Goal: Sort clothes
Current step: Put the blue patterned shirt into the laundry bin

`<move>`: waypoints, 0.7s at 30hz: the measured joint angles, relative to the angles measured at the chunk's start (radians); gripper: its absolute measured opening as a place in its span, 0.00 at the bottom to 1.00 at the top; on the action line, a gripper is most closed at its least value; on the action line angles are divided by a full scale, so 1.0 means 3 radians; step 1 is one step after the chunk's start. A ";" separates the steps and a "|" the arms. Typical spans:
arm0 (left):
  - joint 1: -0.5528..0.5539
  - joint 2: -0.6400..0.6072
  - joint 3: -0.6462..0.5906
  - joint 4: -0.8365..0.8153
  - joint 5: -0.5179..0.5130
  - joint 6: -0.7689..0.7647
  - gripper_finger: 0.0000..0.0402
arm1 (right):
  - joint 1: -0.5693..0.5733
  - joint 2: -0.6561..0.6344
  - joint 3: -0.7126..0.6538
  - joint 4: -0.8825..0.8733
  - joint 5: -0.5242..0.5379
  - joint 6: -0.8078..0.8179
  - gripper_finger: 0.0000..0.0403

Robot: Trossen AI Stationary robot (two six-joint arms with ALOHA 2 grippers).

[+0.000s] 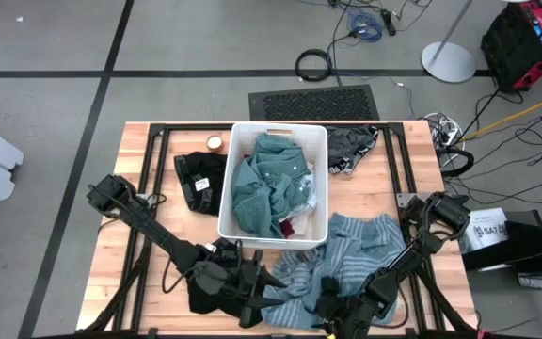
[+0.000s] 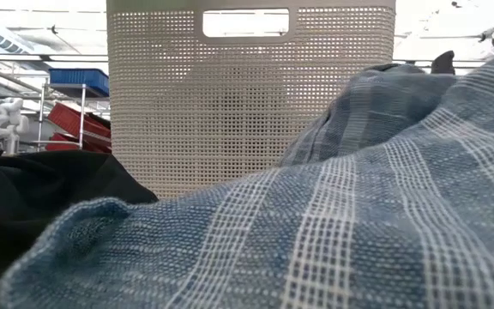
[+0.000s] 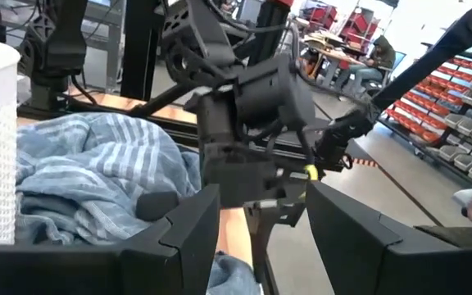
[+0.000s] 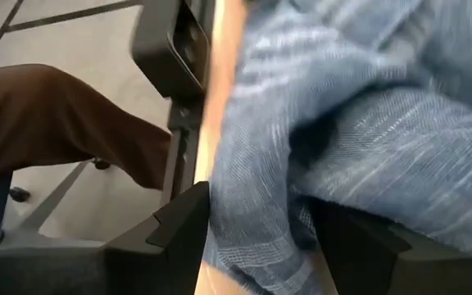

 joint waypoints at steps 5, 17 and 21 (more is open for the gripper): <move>-0.0003 -0.0005 0.0003 0.0002 -0.0001 0.0001 0.48 | 0.0003 0.0113 0.0000 -0.0014 -0.0195 0.0205 0.49; -0.0003 -0.0005 0.0003 -0.0107 0.0293 -0.0003 0.48 | -0.0040 -0.0214 0.0000 -0.0353 -0.0426 0.0197 0.02; -0.0003 -0.0005 0.0003 -0.0100 0.0390 -0.0002 0.48 | -0.0018 -0.0594 0.0067 -0.0419 -0.0417 -0.0055 0.00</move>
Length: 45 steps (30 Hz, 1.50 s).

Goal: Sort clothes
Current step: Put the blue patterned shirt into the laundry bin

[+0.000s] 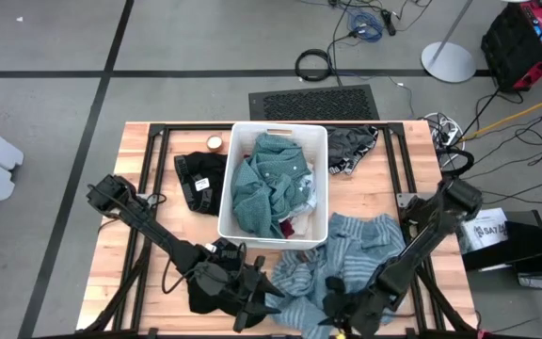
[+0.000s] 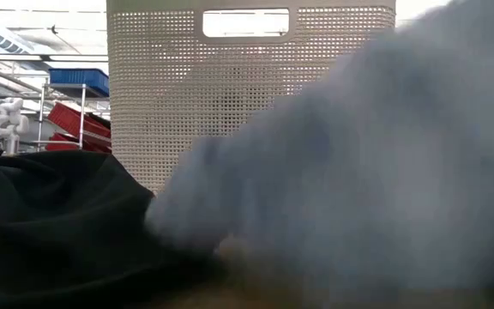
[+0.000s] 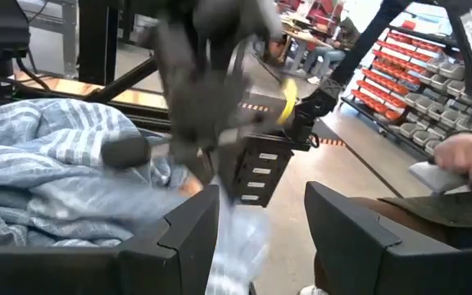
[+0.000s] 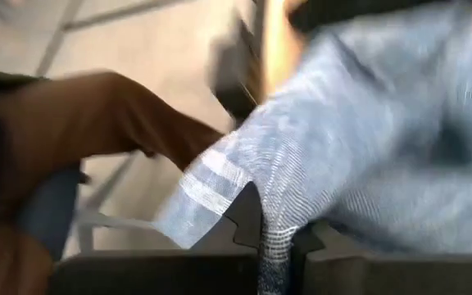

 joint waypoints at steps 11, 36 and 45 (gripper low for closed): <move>0.0000 0.0000 0.0000 0.0000 0.0079 0.0017 0.48 | 0.0166 -0.0917 0.0365 0.0032 0.0447 -0.1605 0.00; 0.0080 0.0380 -0.0001 0.0017 -0.0162 0.0091 0.48 | 0.0257 -0.1166 0.0382 0.0008 0.0717 -0.2062 0.00; 0.0076 0.0380 -0.0001 0.0208 -0.0250 0.0090 0.48 | 0.0085 -0.1166 0.0382 -0.0164 0.0817 -0.1726 0.00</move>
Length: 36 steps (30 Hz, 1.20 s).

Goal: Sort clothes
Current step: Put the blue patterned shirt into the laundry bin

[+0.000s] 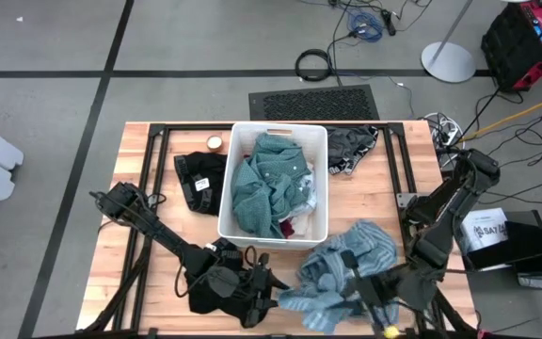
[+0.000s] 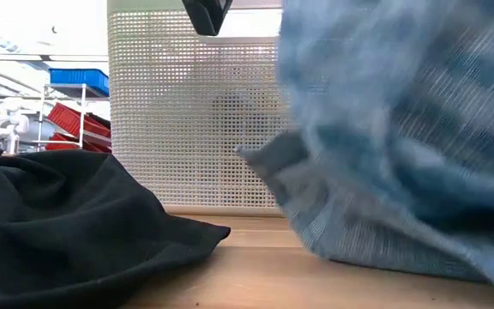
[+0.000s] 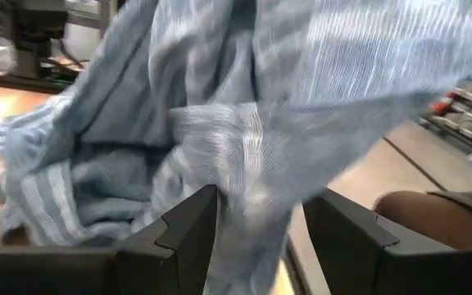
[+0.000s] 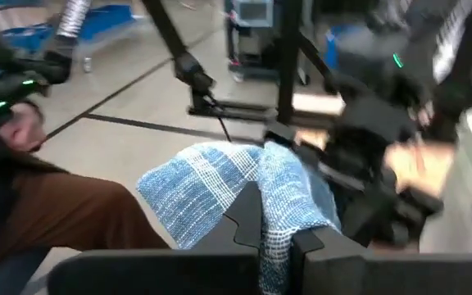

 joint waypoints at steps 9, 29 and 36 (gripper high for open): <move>0.0001 -0.0002 0.0000 -0.0118 -0.0061 -0.0083 0.48 | -0.0423 0.0000 0.0000 -0.1075 -0.0974 0.1170 0.07; -0.0028 -0.0287 -0.0003 -0.1058 0.0153 -0.0692 0.48 | -0.0057 0.0000 -0.0001 -0.3144 -0.1915 0.3590 0.31; -0.0031 -0.0287 -0.0003 -0.1023 0.0165 -0.0675 0.48 | 0.0567 0.0122 -0.0003 -0.3009 -0.1465 0.4859 0.30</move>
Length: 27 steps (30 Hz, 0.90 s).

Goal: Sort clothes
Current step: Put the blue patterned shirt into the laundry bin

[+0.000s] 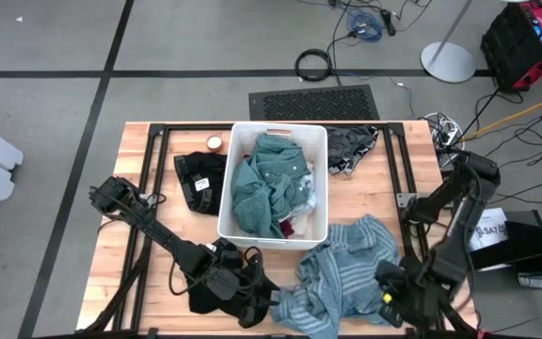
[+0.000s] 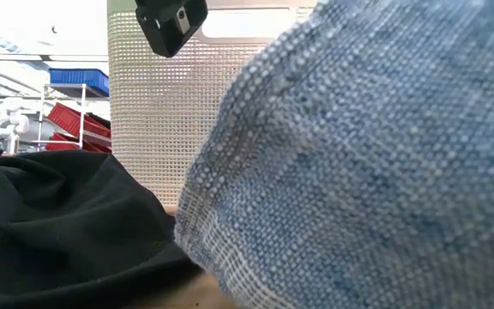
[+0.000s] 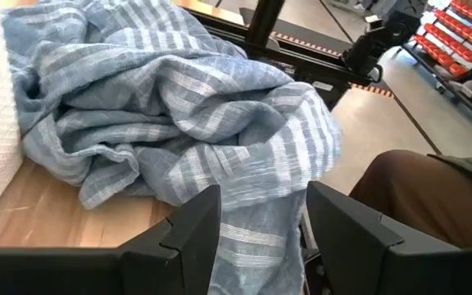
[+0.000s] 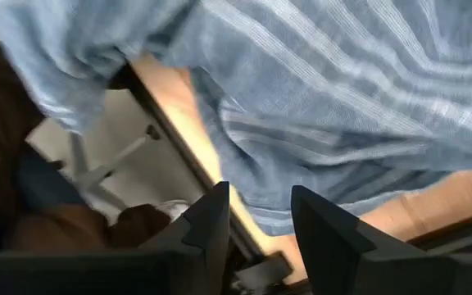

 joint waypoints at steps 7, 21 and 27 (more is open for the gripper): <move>-0.0001 0.0000 0.0001 0.0589 0.0387 0.0348 0.48 | 0.0183 0.0536 0.0000 0.0122 0.0086 -0.0113 0.30; 0.0006 0.0001 0.0001 0.1082 0.0430 0.0684 0.48 | 0.0136 0.1260 -0.0003 0.0452 -0.0330 -0.0607 0.26; 0.0001 0.0003 0.0001 0.1487 0.0732 0.0985 0.48 | 0.0087 0.1298 -0.0004 0.0585 -0.0407 -0.0944 0.03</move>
